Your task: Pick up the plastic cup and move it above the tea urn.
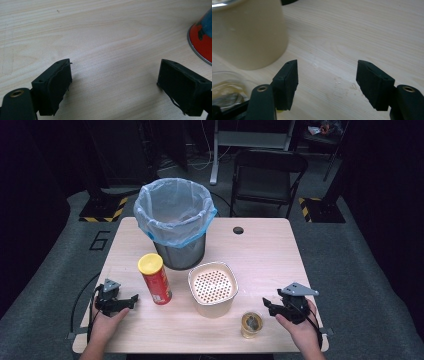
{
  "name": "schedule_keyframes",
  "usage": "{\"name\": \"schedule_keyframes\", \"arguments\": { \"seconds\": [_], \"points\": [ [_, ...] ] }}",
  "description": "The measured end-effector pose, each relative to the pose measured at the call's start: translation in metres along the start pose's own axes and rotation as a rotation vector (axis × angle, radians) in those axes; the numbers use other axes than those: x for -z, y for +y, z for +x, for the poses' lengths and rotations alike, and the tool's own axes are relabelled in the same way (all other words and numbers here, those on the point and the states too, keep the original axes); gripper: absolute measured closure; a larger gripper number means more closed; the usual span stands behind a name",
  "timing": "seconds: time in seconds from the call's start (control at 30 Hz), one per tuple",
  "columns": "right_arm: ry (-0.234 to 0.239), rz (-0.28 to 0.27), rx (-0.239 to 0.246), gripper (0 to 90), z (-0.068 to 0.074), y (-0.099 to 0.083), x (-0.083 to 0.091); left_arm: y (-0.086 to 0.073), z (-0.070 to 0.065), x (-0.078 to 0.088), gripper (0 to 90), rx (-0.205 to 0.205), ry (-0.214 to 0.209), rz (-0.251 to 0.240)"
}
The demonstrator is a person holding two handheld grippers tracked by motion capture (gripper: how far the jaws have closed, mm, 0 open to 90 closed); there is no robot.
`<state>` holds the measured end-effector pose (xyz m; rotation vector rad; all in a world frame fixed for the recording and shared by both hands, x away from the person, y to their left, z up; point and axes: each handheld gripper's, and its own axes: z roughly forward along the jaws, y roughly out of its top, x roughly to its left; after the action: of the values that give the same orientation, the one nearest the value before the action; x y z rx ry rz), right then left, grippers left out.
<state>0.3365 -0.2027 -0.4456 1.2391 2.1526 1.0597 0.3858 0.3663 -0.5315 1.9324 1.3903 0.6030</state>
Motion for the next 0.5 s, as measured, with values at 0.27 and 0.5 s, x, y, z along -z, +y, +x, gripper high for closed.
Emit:
{"name": "schedule_keyframes", "arguments": {
  "seconds": [0.27, 0.5],
  "points": [
    [0.099, -0.018, 0.01, 15.1, 0.026, 0.01, 0.014, 0.0, -0.001, 0.0, 11.5, -0.001, 0.003, 0.004],
    [0.135, -0.036, 0.018, 14.6, 0.046, 0.003, 0.012, 0.0, -0.001, 0.0, 11.5, 0.0, 0.003, 0.004]
  ]
}}
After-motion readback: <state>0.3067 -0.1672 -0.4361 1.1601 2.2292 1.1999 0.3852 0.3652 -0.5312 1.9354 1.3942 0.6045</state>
